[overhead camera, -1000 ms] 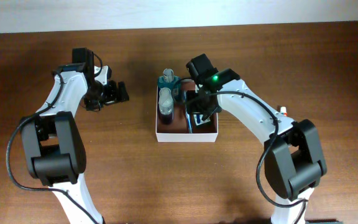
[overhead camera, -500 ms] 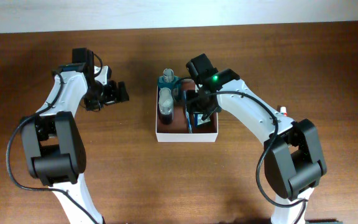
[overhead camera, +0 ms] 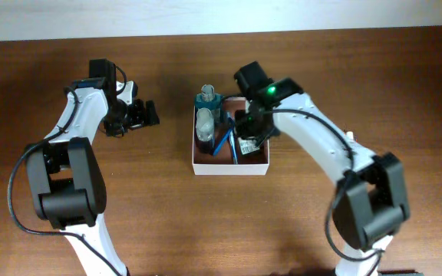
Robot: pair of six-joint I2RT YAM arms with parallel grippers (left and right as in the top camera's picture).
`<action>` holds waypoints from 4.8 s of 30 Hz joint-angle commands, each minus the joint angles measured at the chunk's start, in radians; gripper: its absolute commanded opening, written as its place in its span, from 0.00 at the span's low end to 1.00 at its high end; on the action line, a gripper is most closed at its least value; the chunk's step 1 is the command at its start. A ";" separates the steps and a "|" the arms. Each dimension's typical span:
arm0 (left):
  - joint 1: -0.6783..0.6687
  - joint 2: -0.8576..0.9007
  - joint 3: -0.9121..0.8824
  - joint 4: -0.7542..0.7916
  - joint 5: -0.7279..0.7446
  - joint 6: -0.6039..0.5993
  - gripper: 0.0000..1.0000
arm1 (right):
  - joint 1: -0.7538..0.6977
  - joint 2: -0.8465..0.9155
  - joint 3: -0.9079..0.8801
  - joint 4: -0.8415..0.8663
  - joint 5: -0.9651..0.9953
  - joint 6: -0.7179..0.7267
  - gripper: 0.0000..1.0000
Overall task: Pack container
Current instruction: 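Withdraw right gripper back to the Colgate toothpaste tube, then lower right gripper and grasp the Colgate toothpaste tube, then lift the toothpaste with right gripper and carry it over the box, then lower the toothpaste upright into the box's right side, open gripper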
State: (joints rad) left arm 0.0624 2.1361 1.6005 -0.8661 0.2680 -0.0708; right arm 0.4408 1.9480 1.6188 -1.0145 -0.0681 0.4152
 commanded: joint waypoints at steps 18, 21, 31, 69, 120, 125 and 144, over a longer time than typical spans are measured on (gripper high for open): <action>0.001 -0.004 -0.003 0.002 -0.003 0.012 0.99 | -0.483 -0.191 -0.086 -0.209 0.260 -0.177 0.41; 0.001 -0.004 -0.003 0.002 -0.003 0.012 0.99 | -0.531 -0.190 -0.161 -0.127 0.261 -0.204 0.57; 0.001 -0.004 -0.003 0.002 -0.003 0.012 1.00 | -0.571 -0.189 -0.388 0.187 0.256 -0.328 0.83; 0.002 -0.004 -0.003 0.002 -0.003 0.012 0.99 | -0.592 -0.092 -0.532 0.434 0.225 -0.512 0.29; 0.002 -0.004 -0.003 0.002 -0.003 0.012 0.99 | -0.245 -0.125 0.115 -0.017 -0.161 -0.136 0.04; 0.001 -0.004 -0.003 0.002 -0.003 0.012 1.00 | -0.159 -0.114 0.114 0.005 -0.156 -0.118 0.04; 0.001 -0.004 -0.003 0.002 -0.003 0.012 0.99 | -0.016 -0.012 0.086 0.054 0.015 -0.030 0.04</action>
State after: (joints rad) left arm 0.0620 2.1361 1.6005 -0.8661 0.2676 -0.0708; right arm 0.4110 1.9038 1.7145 -0.9657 -0.0940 0.3542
